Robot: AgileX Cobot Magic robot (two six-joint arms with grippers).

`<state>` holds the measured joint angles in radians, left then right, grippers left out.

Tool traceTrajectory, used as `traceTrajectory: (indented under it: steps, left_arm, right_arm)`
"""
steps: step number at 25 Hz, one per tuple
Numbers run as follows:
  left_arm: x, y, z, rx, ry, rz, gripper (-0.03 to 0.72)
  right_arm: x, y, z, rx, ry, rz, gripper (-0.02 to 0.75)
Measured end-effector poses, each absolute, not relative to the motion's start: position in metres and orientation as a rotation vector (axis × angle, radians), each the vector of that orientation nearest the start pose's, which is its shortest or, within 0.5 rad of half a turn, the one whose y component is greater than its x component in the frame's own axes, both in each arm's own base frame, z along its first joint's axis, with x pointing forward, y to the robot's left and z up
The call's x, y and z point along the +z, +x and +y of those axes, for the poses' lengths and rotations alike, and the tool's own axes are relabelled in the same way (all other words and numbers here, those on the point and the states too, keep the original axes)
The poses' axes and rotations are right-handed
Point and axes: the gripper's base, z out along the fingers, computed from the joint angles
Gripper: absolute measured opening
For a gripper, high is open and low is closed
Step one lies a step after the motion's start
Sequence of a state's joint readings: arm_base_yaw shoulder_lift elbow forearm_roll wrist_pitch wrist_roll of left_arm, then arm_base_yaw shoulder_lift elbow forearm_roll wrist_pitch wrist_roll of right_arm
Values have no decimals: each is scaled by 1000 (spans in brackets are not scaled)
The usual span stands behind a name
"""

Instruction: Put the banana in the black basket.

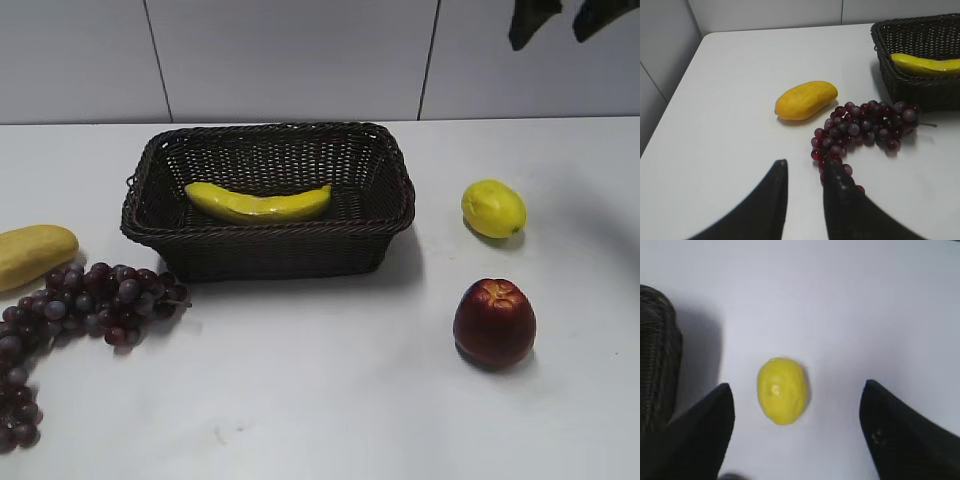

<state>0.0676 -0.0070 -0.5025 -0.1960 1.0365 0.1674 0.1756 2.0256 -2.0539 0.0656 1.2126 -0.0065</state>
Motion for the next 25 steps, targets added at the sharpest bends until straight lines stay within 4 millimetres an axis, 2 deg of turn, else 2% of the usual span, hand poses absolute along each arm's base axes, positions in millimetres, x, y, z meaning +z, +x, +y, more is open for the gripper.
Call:
traceTrajectory:
  steps: [4, 9, 13, 15, 18, 25]
  left_arm:
    - [281, -5, -16, -82, 107, 1994, 237]
    - [281, -5, -16, -82, 107, 1994, 237]
    - [281, -5, -16, -82, 107, 1994, 237]
    - [281, -5, -16, -82, 107, 1994, 237]
    - [281, -5, -16, -82, 107, 1994, 237]
    - [281, -5, -16, -82, 107, 1994, 237]
  right_arm:
    - [329, 428, 55, 137, -152, 2699, 592]
    - [337, 388, 48, 136, -160, 2734, 589]
    - [350, 333, 42, 134, -164, 2714, 589]
    - [348, 306, 39, 133, -159, 2688, 589]
    - [337, 262, 34, 127, -152, 2653, 589]
    - [290, 171, 23, 115, -146, 2643, 589]
